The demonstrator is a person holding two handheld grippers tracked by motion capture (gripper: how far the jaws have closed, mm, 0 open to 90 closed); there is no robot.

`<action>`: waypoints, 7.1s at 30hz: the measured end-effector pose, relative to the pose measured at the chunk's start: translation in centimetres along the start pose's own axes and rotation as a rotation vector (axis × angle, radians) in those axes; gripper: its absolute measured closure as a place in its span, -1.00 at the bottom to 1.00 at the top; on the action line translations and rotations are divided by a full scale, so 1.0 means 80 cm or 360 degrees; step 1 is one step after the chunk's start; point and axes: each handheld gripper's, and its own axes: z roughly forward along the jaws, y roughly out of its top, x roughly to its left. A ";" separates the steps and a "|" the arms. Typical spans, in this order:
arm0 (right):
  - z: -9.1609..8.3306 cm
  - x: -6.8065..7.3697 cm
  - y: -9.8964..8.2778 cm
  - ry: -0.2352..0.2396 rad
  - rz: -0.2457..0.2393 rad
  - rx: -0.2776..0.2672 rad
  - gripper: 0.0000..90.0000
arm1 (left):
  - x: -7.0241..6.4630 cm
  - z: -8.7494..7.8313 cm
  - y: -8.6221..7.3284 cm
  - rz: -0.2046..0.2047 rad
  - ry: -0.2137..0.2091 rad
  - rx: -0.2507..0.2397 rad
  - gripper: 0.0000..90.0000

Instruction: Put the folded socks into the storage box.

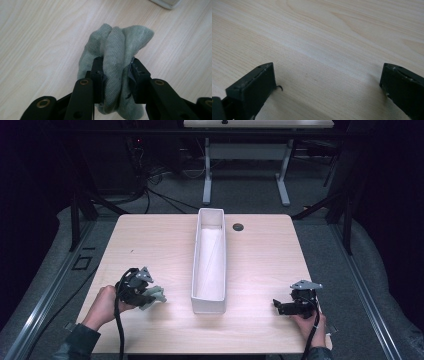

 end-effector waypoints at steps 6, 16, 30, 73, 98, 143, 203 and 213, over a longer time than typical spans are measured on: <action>0.001 0.001 0.001 0.0003 0.0010 0.0003 -1.00 | 0.000 -0.008 0.006 0.0023 0.0006 -0.0003 0.53; 0.002 0.001 0.003 0.0010 -0.0005 0.0009 -1.00 | 0.001 -0.019 0.014 0.0047 0.0023 0.0000 0.53; 0.002 0.002 0.003 0.0009 -0.0009 0.0007 -1.00 | 0.009 -0.040 0.030 0.0067 0.0032 -0.0030 0.53; 0.003 0.002 0.004 0.0031 -0.0033 0.0018 -1.00 | 0.004 -0.086 0.116 0.0282 0.0056 -0.0059 0.52; 0.004 0.002 0.004 0.0027 -0.0031 0.0010 -1.00 | -0.017 -0.098 0.171 0.0425 0.0058 -0.0082 0.52; 0.004 0.003 0.004 0.0032 -0.0029 0.0011 -1.00 | -0.064 -0.030 0.232 0.0592 -0.0189 0.0004 0.49; 0.004 0.002 0.004 0.0027 -0.0033 0.0009 -1.00 | -0.086 0.060 0.225 0.0601 -0.0327 0.0275 0.36; 0.003 0.002 0.004 0.0024 -0.0034 0.0011 -1.00 | -0.088 0.066 0.226 0.0591 -0.0337 0.0298 0.34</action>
